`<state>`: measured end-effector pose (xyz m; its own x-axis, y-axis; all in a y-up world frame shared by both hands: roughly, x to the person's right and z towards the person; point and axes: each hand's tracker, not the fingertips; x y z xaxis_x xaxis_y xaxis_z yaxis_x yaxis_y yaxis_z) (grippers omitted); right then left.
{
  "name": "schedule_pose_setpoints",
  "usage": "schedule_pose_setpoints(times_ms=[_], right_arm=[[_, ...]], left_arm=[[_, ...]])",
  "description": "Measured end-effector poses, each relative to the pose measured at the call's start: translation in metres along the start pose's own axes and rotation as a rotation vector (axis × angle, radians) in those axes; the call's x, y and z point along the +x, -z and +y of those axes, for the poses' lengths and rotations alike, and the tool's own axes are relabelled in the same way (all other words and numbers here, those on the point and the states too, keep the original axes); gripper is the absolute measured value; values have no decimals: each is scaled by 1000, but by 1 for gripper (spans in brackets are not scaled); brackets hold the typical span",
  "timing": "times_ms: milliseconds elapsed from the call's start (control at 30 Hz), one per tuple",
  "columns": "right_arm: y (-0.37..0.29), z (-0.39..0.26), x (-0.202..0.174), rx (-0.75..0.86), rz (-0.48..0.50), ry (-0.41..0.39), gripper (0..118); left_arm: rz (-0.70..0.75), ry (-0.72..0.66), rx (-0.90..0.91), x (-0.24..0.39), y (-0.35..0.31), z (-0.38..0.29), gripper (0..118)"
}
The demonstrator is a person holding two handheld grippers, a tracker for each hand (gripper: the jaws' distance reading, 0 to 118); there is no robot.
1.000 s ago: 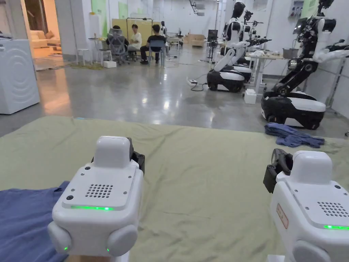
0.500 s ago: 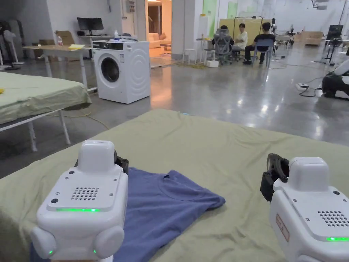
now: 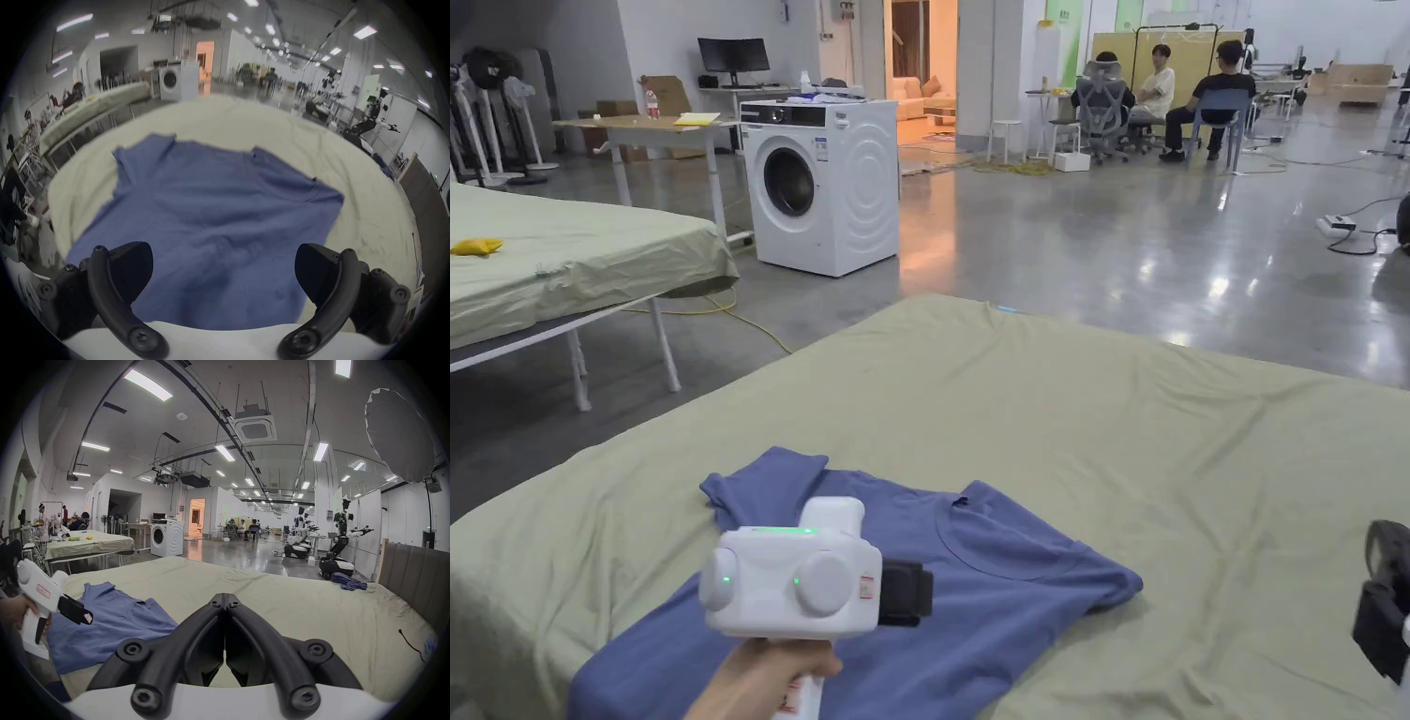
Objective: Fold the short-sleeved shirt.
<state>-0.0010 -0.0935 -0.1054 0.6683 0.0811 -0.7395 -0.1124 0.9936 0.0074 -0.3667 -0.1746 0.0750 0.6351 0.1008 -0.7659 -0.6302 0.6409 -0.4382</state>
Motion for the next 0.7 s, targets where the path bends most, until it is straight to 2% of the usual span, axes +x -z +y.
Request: schedule_pose_setpoints(times_ms=[133, 200, 267, 367, 400, 433, 467, 500, 533, 600, 633, 700], right_arm=[[7, -5, 2, -23, -15, -7, 2], [9, -7, 2, -26, -17, -15, 2], [10, -8, 0, -24, -21, -22, 2], [11, -9, -1, -25, -17, -30, 2], [11, -9, -3, -27, -13, -35, 2], [11, -9, -4, -28, -11, -37, 2], [10, -9, -4, -26, -9, -39, 2], [9, -10, -4, -24, -8, -40, 2], [9, -10, -4, -21, -9, -40, 2], [8, -10, -3, -16, -17, -32, 2], [6, -9, -2, -15, -20, -24, 2], [3, -7, 0, -11, -22, -6, 2]], left_arm=[[8, 7, -126, -10, 56, -1, 118], [104, 13, -193, -7, 77, -11, 118], [108, 73, -134, -3, 71, -17, 118], [113, 41, -142, -4, 64, -7, 118], [109, 47, -130, -4, 61, -9, 111], [84, 47, -172, -2, 56, -14, 89], [93, 81, -111, -1, 47, -16, 62], [112, 82, -63, -4, 40, -13, 27], [123, 83, -46, -6, 36, -15, 3], [173, 83, 53, -14, 35, -20, 3], [97, 44, 20, -14, 28, -20, 3], [77, -19, 8, -15, 22, -32, 3]])
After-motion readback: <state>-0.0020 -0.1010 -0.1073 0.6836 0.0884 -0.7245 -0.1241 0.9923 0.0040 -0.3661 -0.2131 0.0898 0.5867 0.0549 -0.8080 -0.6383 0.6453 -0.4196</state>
